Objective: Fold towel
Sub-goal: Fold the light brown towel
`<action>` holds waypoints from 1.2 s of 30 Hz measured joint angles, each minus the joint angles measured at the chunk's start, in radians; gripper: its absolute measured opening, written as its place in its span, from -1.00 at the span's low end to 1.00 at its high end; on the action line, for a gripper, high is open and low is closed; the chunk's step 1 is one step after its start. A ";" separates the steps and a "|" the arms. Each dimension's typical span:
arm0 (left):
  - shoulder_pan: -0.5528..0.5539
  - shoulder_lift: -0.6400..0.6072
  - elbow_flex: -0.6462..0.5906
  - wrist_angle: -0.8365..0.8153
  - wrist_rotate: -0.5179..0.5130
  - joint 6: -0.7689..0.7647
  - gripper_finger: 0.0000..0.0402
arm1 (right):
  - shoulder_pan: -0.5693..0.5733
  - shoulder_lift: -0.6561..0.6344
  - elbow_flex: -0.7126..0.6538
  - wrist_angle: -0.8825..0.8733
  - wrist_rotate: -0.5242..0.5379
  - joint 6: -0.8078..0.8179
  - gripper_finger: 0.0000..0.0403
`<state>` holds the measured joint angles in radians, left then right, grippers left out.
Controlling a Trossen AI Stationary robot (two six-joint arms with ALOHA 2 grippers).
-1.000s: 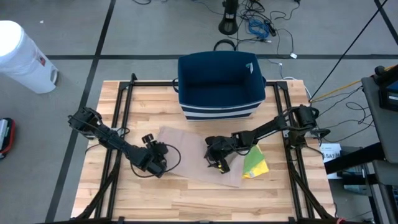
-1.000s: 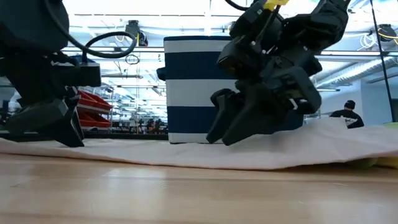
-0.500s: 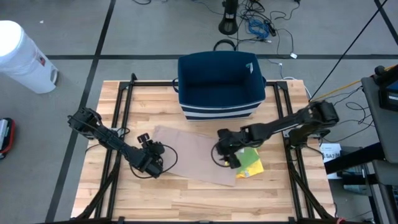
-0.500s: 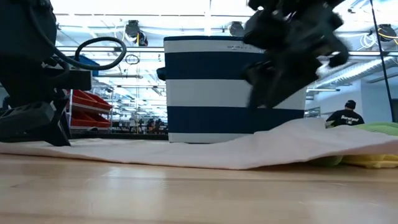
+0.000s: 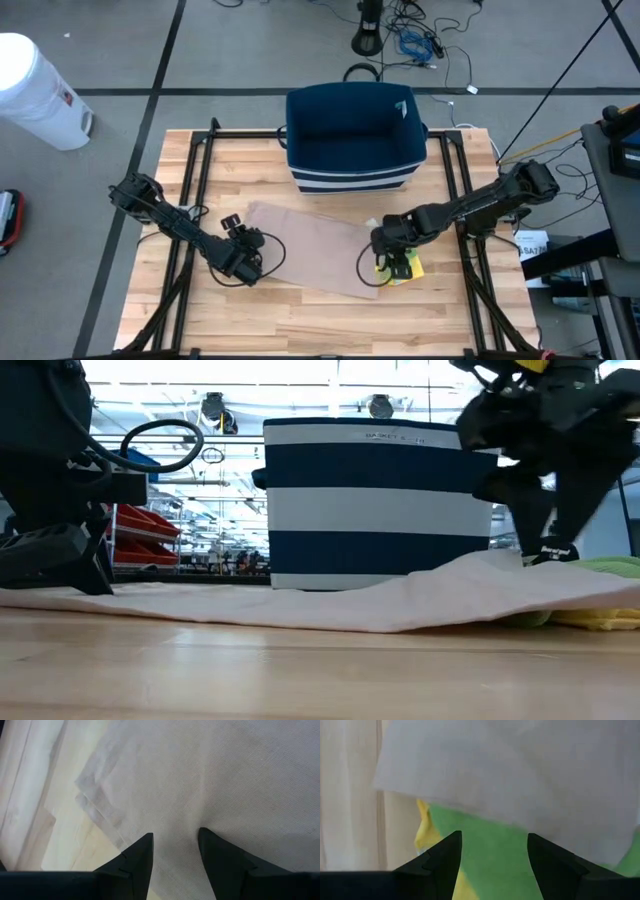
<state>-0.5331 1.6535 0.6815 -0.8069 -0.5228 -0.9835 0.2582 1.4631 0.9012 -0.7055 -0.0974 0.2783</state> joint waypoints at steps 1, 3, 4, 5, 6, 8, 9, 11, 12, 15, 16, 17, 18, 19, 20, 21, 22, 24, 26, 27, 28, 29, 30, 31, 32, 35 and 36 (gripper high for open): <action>0.000 0.000 0.000 0.001 0.000 0.000 -0.14 | 0.010 0.000 -0.002 -0.012 0.000 0.018 0.05; 0.000 0.000 0.000 0.001 -0.001 0.001 -0.14 | 0.030 0.000 -0.011 -0.011 -0.001 0.050 0.05; 0.000 0.000 0.000 0.001 -0.001 0.001 -0.14 | 0.040 0.000 -0.019 -0.010 -0.001 0.063 0.05; 0.000 0.000 0.000 0.002 -0.002 0.001 -0.14 | 0.049 0.000 -0.028 -0.008 -0.001 0.077 0.05; 0.000 0.000 0.000 0.002 -0.004 0.001 -0.14 | 0.056 0.000 -0.040 0.005 -0.001 0.090 0.05; 0.000 0.000 0.000 0.003 -0.005 0.001 -0.14 | 0.066 0.000 -0.076 0.062 -0.003 0.108 0.05; 0.000 0.000 0.000 0.004 -0.005 0.001 -0.14 | 0.069 0.000 -0.095 0.100 -0.004 0.116 0.05; 0.000 0.000 0.000 0.004 -0.006 0.001 -0.14 | 0.072 0.001 -0.134 0.176 -0.005 0.128 0.05; 0.000 0.000 0.000 0.004 -0.006 0.001 -0.14 | 0.072 0.004 -0.151 0.201 -0.005 0.132 0.05; 0.000 0.000 -0.001 0.005 -0.006 0.005 -0.14 | 0.072 0.007 -0.191 0.193 -0.006 0.161 0.05; 0.000 0.000 -0.001 0.005 -0.006 0.007 -0.14 | 0.071 0.006 -0.200 0.176 -0.006 0.173 0.05; 0.000 0.000 -0.001 0.005 -0.006 0.010 -0.14 | 0.071 0.005 -0.205 0.157 -0.007 0.184 0.05; 0.000 0.000 -0.001 0.006 -0.006 0.014 -0.14 | 0.072 0.004 -0.209 0.126 -0.015 0.196 0.05; 0.000 0.000 -0.001 0.006 -0.006 0.017 -0.14 | 0.072 0.003 -0.211 0.091 -0.029 0.206 0.05; 0.000 0.000 -0.001 0.006 -0.006 0.017 -0.14 | 0.072 0.003 -0.212 0.055 -0.042 0.212 0.05; 0.000 0.000 -0.001 0.006 -0.006 0.019 -0.14 | 0.072 0.002 -0.212 0.028 -0.055 0.218 0.05; 0.000 0.000 -0.001 0.006 -0.006 0.019 -0.14 | 0.072 0.001 -0.212 0.003 -0.064 0.222 0.05; 0.000 0.000 -0.001 0.007 -0.006 0.019 -0.14 | 0.072 -0.005 -0.213 -0.053 -0.083 0.230 0.05; 0.000 0.000 -0.001 0.007 -0.006 0.019 -0.14 | 0.072 -0.016 -0.216 -0.103 -0.096 0.235 0.05; 0.000 0.000 -0.001 0.007 -0.006 0.019 -0.14 | 0.072 -0.020 -0.217 -0.130 -0.097 0.238 0.05; 0.000 0.000 -0.001 0.007 -0.006 0.019 -0.14 | 0.072 -0.025 -0.218 -0.157 -0.097 0.244 0.05; 0.000 0.000 -0.001 0.007 -0.006 0.019 -0.14 | 0.072 -0.031 -0.218 -0.187 -0.096 0.252 0.05; 0.000 0.000 -0.001 0.007 -0.006 0.021 -0.14 | 0.072 -0.037 -0.218 -0.230 -0.096 0.262 0.05; 0.000 0.000 -0.001 0.007 -0.006 0.023 -0.14 | 0.071 -0.043 -0.219 -0.274 -0.095 0.271 0.05; 0.000 0.000 -0.001 0.007 -0.006 0.024 -0.14 | 0.071 -0.048 -0.220 -0.313 -0.094 0.280 0.05; 0.000 0.000 -0.001 0.007 -0.006 0.024 -0.14 | 0.071 -0.078 -0.216 -0.365 -0.093 0.305 0.05; 0.000 0.000 -0.001 0.007 -0.006 0.024 -0.14 | 0.071 -0.090 -0.209 -0.371 -0.092 0.315 0.05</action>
<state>-0.5327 1.6535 0.6807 -0.7994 -0.5293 -0.9596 0.3294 1.3733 0.6921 -1.0768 -0.1897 0.5931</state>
